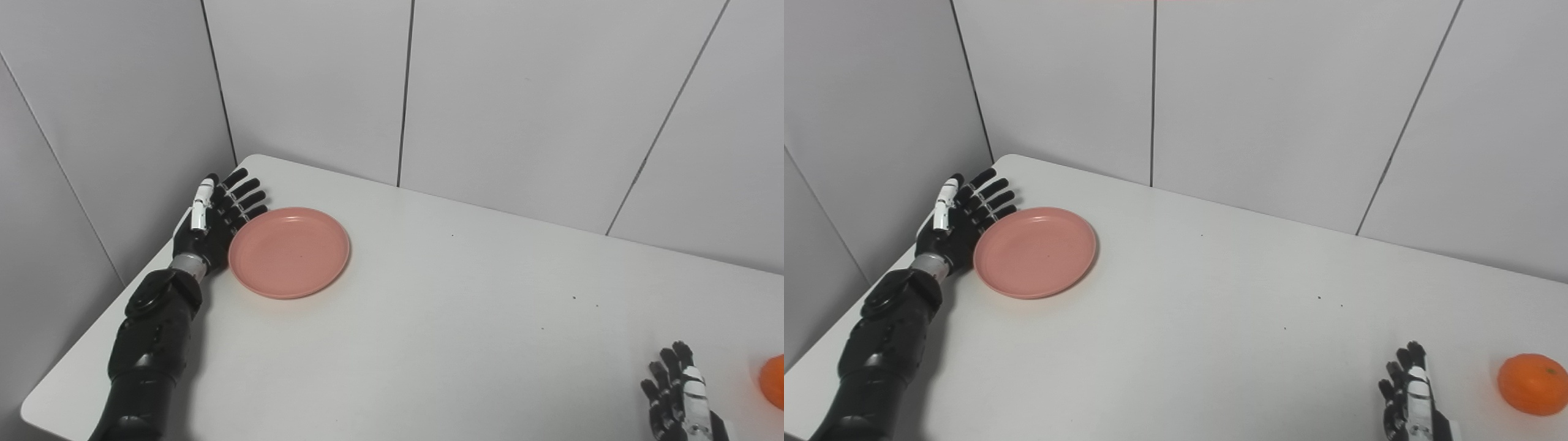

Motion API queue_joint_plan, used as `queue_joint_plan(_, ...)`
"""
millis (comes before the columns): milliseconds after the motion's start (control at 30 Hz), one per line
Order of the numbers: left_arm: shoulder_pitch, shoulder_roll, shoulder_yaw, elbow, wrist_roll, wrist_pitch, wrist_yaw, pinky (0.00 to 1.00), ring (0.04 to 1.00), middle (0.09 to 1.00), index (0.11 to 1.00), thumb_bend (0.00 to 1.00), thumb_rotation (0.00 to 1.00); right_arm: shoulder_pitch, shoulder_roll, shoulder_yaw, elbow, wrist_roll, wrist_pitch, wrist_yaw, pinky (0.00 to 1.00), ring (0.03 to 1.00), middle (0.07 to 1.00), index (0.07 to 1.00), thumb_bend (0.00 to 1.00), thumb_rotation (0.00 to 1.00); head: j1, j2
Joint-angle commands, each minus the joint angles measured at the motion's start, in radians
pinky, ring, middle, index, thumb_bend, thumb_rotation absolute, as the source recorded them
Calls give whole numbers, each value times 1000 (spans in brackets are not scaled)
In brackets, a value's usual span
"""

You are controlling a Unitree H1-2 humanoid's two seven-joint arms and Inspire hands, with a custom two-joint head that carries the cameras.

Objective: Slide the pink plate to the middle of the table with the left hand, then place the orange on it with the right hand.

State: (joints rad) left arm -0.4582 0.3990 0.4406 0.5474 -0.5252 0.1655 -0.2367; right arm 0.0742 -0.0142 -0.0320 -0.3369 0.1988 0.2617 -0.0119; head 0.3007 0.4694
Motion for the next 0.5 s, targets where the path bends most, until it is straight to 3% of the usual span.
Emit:
queue_joint_plan(0,-2,-10,-15,-21,2,18,1,722,761,774,780,317,1000,-20,-1,-6,-28,4,-17,9,1000,1000,1000,1000,92,1000,1,2)
queue_joint_plan(300,9,-30,-39,-76,-12,52,-4,717,761,774,766,335,1000,-19,1,-3,-35,4,-8,9,1000,1000,1000,1000,94,1000,-2,5)
queue_joint_plan(467,10,-63,-51,-119,5,72,39,694,738,748,747,323,1000,-18,-2,-4,-29,16,-21,18,1000,1000,1000,1000,105,1000,-5,9)
